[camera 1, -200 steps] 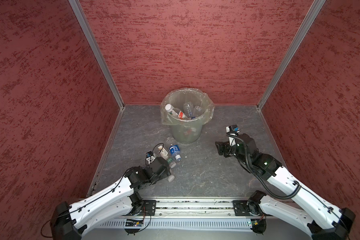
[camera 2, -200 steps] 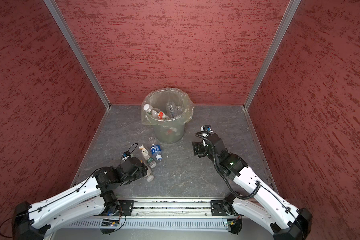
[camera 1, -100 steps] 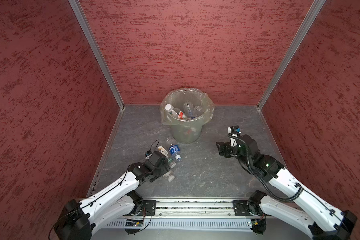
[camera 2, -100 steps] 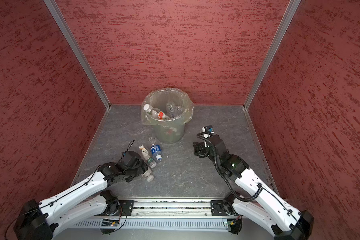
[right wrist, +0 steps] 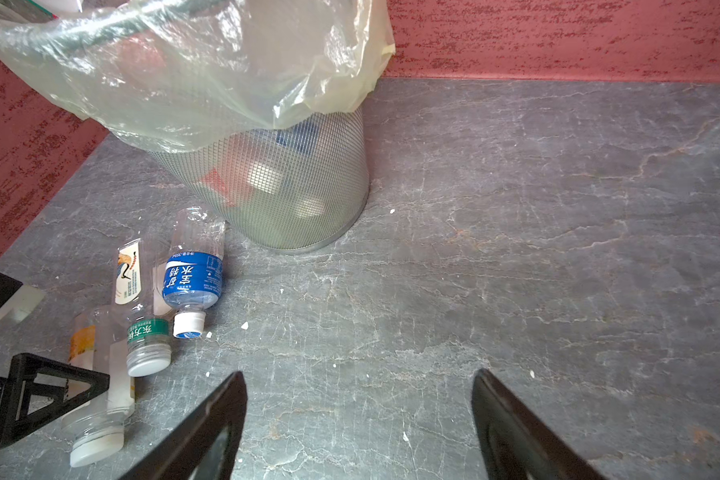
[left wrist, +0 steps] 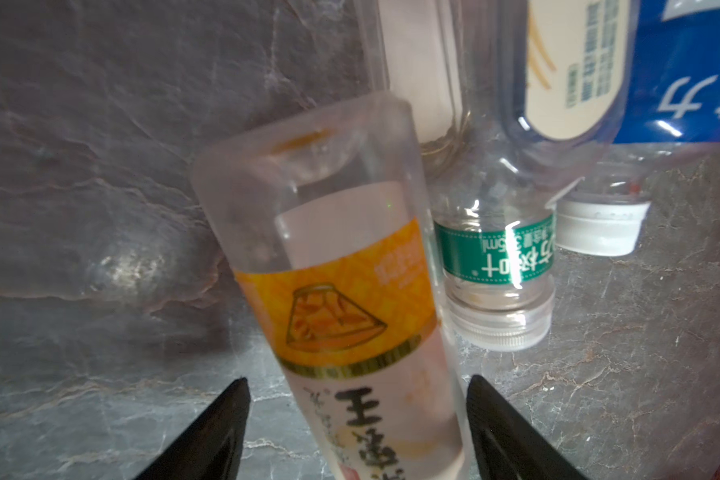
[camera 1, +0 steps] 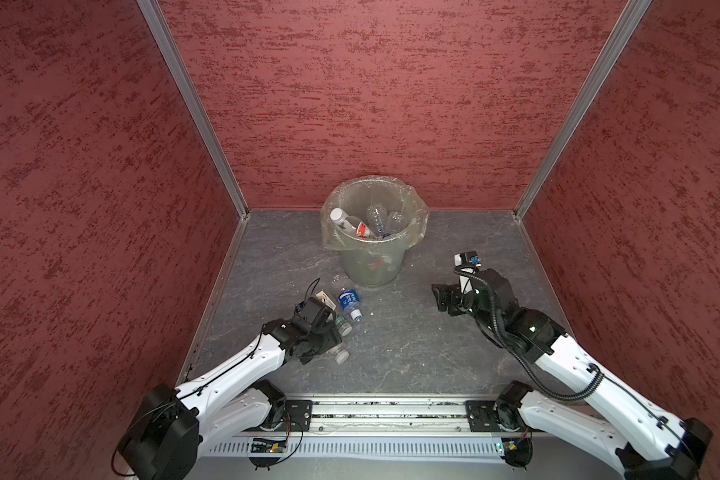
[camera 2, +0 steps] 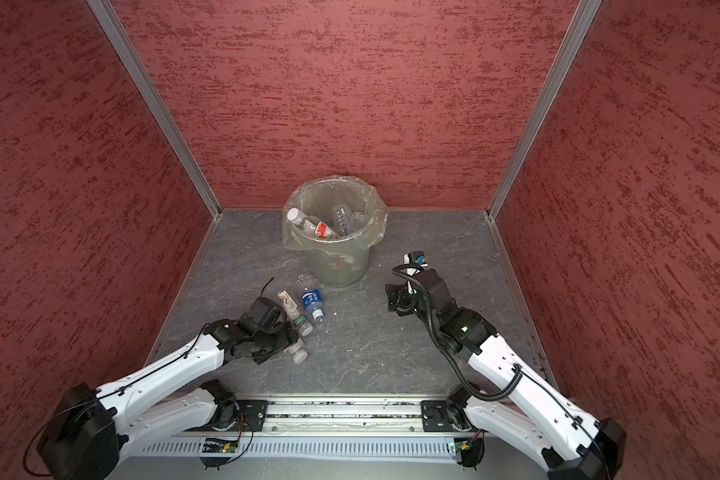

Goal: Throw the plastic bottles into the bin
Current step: 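Lower the left gripper onto the yellow-labeled bottle nearest the robot, then close the left gripper around the yellow-labeled bottle's body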

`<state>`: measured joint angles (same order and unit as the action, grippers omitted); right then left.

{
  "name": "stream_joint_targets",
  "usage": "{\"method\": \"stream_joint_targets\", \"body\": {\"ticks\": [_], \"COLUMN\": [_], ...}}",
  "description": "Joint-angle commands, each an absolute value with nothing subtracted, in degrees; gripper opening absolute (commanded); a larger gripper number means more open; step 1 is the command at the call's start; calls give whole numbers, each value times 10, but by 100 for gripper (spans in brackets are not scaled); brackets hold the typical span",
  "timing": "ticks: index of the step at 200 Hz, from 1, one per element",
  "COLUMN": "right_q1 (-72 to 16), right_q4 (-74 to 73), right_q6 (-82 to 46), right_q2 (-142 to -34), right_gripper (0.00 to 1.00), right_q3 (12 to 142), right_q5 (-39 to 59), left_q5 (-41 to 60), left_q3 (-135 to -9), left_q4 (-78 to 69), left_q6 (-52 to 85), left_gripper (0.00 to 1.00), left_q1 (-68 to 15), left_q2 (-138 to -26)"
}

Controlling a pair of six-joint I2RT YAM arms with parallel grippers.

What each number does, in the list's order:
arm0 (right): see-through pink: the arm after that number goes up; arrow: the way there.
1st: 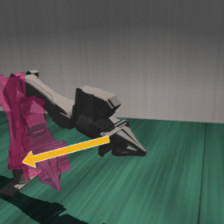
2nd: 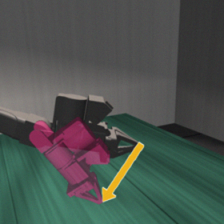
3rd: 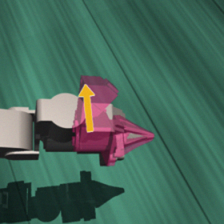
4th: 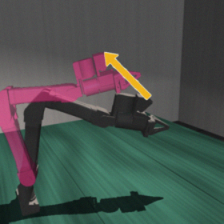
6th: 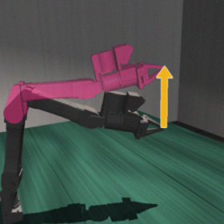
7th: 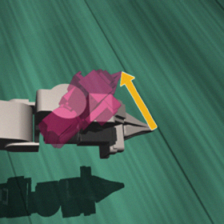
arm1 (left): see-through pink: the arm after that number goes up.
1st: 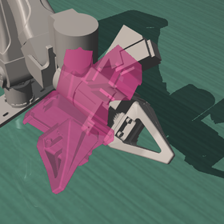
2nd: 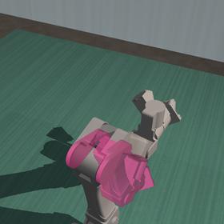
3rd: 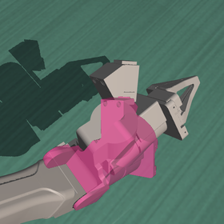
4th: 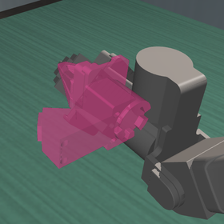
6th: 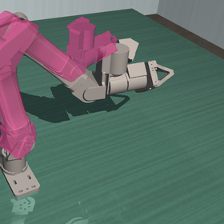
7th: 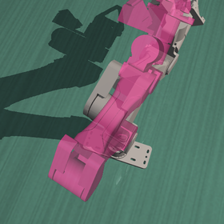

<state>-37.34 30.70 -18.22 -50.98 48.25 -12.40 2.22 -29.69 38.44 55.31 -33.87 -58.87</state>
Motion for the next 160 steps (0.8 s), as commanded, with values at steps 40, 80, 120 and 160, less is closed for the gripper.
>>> {"method": "stream_joint_targets", "body": {"ticks": [40,80,120,160], "right_q1": [-373,-373,-373,-372], "right_q4": [298,296,299,297], "right_q6": [-188,-187,-185,-184], "right_q2": [-521,-526,-525,-528], "right_gripper": [85,86,86,85], "right_q3": [475,476,476,476], "right_q5": [-92,-84,-85,-79], "left_q5": [52,61,77,83], "left_q3": [-321,-344,-351,-341], "left_q4": [381,398,402,407], "left_q6": [501,470,458,459], "left_gripper": [82,81,80,77], "left_q1": [-301,-280,-274,-275], "left_q2": [-623,-659,-684,-679]}}
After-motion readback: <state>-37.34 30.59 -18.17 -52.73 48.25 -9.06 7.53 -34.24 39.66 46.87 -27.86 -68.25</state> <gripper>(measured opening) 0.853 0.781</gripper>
